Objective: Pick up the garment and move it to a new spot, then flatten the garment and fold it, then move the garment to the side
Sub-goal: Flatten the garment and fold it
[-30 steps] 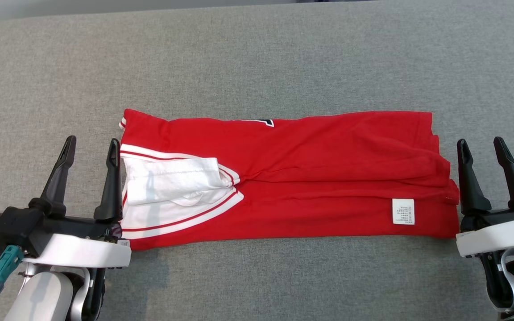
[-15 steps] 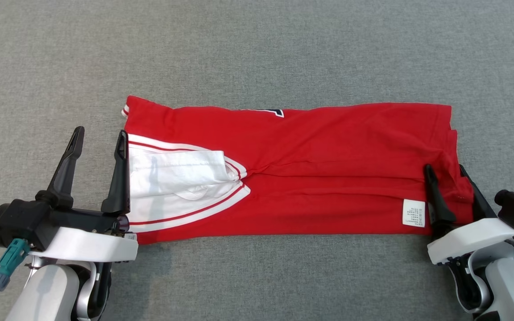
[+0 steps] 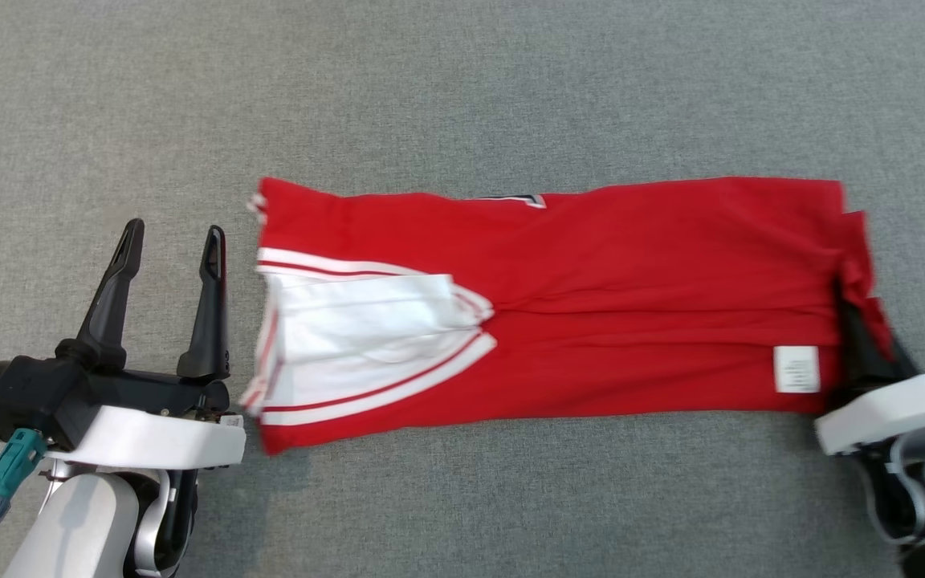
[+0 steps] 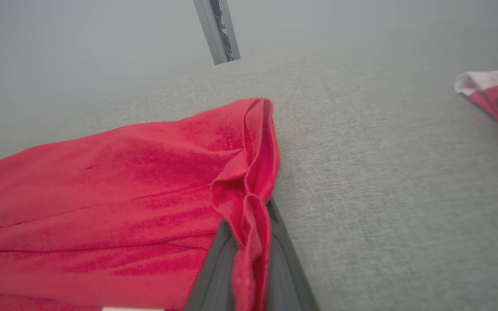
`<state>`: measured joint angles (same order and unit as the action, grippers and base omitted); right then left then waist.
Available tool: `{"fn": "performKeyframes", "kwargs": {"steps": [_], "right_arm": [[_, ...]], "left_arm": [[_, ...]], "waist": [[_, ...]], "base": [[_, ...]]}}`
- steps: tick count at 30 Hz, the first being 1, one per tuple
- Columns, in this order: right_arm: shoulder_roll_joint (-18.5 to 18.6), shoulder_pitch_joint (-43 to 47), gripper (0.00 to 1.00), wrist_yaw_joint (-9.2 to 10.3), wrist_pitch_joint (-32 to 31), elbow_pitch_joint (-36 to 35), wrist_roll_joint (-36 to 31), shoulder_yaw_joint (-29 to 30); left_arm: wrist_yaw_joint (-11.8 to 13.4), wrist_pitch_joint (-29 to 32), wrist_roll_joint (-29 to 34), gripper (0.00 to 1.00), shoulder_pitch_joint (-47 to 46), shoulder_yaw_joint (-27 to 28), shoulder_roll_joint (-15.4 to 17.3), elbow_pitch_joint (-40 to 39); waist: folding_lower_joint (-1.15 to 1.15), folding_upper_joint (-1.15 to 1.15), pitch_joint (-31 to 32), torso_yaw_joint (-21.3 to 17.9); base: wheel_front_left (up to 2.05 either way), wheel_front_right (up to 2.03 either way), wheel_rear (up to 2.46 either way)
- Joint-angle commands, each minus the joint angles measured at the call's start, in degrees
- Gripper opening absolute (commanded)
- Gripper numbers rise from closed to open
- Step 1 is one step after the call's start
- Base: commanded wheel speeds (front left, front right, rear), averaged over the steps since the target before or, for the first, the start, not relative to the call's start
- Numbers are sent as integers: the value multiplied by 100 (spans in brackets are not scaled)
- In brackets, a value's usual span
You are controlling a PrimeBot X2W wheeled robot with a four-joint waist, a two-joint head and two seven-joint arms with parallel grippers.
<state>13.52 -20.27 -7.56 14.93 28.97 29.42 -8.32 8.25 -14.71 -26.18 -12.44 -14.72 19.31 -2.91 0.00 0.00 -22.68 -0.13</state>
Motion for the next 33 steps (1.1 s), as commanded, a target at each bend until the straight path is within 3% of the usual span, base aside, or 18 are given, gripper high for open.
{"fn": "performKeyframes", "kwargs": {"steps": [1,6,11,15,23,28,33], "right_arm": [[177,58,0,13,40,-28,31,184],[515,219,0,12,41,-97,40,894],[529,100,0,8,42,-430,-56,994],[345,-46,0,8,-149,-1183,-434,653],[-593,-245,0,7,-927,-2770,-720,-589],[-947,-518,0,7,-981,-2661,-493,-1499],[-1033,-809,0,7,-825,-2204,-247,-2195]], "left_arm": [[36,-4,14,100,-53,20,26,-26],[60,-8,8,100,-46,4,2,-65],[78,-11,-7,100,-35,12,9,-73],[90,13,-13,100,-7,-2,33,-84],[101,79,-14,100,-79,-77,23,-64],[41,72,-37,100,-124,-151,-9,5],[-18,58,-63,100,-186,-189,-42,110]], "waist": [[0,0,4,-22],[0,0,13,-51],[0,0,40,-94],[0,0,80,-135],[0,0,108,-64],[0,0,94,101],[0,0,84,289]], "base": [[0,0,0],[0,0,0],[0,0,0],[0,0,0],[0,0,0],[0,0,0],[0,0,0]]}}
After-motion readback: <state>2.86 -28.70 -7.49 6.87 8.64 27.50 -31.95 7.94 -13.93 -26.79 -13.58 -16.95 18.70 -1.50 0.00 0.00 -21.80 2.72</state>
